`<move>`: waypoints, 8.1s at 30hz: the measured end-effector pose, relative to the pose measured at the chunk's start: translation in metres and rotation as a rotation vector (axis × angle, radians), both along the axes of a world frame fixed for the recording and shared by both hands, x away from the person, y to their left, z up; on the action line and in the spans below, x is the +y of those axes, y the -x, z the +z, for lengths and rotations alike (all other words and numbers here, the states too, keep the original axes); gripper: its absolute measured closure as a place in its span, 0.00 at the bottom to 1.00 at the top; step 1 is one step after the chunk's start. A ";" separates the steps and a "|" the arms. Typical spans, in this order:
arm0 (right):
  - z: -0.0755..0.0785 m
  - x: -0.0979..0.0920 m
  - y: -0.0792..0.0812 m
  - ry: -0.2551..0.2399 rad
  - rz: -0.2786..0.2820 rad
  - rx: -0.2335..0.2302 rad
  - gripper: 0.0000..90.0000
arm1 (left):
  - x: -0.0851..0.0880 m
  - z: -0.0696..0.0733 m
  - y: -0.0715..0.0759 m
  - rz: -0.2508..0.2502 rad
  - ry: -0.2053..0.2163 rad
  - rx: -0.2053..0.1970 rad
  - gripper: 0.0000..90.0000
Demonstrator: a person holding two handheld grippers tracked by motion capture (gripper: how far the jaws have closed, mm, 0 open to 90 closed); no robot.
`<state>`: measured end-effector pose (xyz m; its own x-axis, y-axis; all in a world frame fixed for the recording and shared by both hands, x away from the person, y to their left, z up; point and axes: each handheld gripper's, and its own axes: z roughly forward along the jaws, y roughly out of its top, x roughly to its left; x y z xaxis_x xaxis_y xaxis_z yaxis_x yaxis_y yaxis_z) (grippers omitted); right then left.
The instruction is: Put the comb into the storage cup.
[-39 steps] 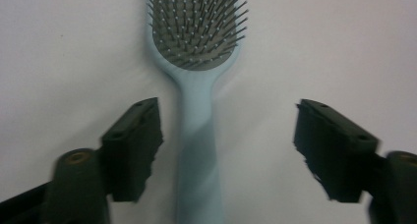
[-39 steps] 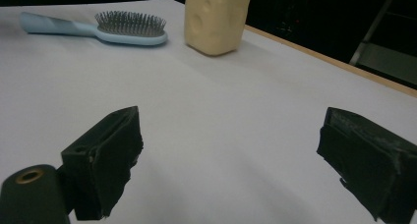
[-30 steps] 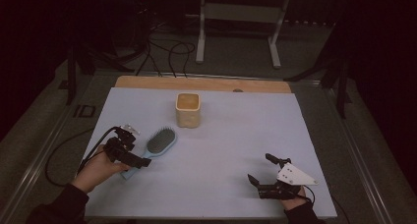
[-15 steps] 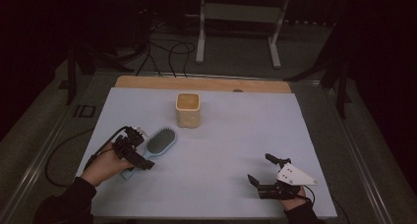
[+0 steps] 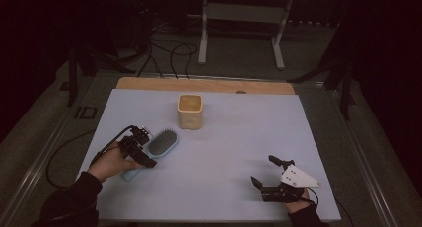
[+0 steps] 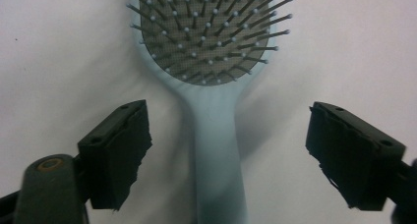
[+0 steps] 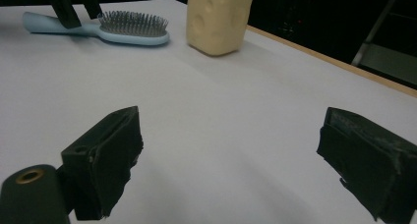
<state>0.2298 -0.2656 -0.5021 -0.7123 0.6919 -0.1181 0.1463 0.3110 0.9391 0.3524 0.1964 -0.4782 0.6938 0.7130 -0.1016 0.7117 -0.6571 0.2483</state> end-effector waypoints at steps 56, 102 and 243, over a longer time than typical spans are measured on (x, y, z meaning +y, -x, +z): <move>0.000 -0.001 0.000 -0.006 -0.002 0.004 0.10 | 0.006 -0.010 -0.008 -0.014 -0.017 0.019 0.78; 0.000 -0.001 0.000 -0.007 -0.004 0.002 0.10 | 0.005 0.073 0.009 0.012 0.273 -0.227 0.78; -0.002 -0.002 -0.001 -0.021 0.004 0.013 0.10 | -0.080 0.051 -0.120 0.148 0.852 -0.775 0.78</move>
<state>0.2312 -0.2677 -0.5037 -0.7166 0.6912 -0.0939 0.1575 0.2915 0.9435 0.4725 0.1168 -0.4273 0.6954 0.6977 -0.1721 0.2311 0.0096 0.9729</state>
